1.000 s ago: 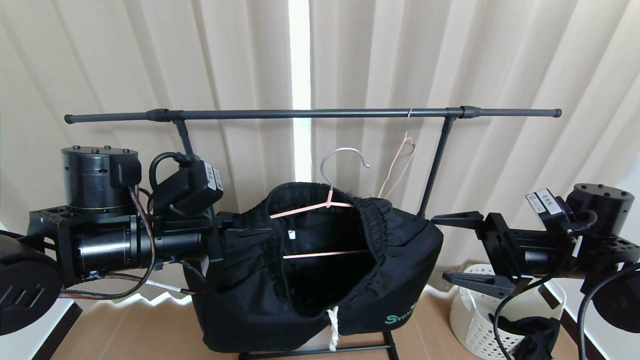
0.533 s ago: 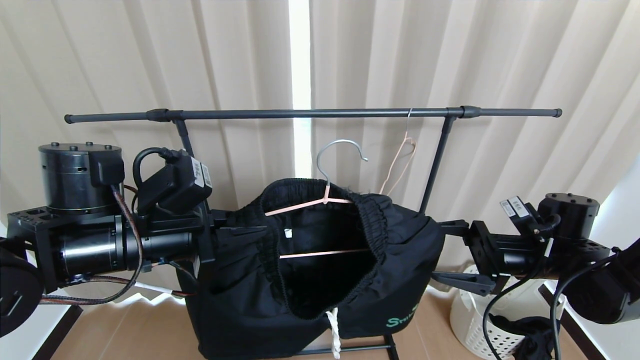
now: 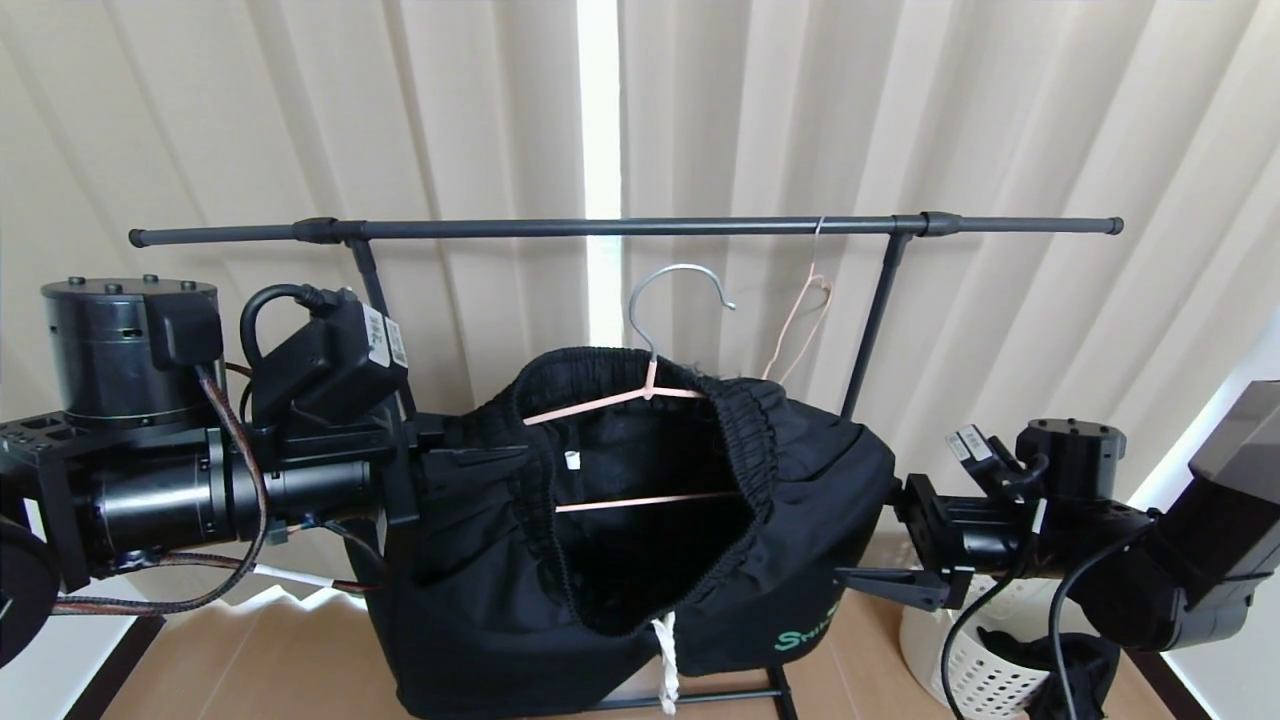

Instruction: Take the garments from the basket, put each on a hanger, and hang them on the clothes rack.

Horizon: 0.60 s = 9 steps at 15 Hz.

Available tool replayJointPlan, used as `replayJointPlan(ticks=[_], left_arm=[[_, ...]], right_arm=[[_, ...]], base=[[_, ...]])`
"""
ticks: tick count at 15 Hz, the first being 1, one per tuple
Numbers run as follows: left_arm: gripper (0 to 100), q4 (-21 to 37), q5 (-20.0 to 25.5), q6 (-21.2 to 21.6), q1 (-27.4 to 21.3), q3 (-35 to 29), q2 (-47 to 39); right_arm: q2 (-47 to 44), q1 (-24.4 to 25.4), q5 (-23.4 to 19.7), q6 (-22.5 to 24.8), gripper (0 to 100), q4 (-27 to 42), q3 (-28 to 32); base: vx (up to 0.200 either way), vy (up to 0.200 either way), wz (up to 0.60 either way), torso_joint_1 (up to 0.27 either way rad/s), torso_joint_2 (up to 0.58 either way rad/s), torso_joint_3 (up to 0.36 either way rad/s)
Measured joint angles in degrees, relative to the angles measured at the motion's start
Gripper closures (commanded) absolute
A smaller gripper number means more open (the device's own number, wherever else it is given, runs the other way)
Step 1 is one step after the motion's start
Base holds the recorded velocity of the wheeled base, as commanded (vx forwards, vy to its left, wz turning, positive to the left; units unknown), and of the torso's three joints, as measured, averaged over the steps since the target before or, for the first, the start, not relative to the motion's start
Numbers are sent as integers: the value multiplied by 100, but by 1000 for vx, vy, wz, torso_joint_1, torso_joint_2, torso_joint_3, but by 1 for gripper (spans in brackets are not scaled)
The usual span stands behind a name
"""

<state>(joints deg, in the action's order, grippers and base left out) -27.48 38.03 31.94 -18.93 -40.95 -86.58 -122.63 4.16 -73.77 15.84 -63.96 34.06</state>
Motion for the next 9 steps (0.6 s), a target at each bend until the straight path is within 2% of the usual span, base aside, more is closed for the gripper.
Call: replayJointPlan(ticks=[4,9], left_arm=[[100,6,-5,-180,-20,46,130],[100,9,0,-391,-30,104,243]], right_arm=[[-402,20,118,1,0,-334,24],[-562,-5,304,1,0,-354,22]], base=[[0,0,0,0,0,0],[0,0,0,0,0,0]])
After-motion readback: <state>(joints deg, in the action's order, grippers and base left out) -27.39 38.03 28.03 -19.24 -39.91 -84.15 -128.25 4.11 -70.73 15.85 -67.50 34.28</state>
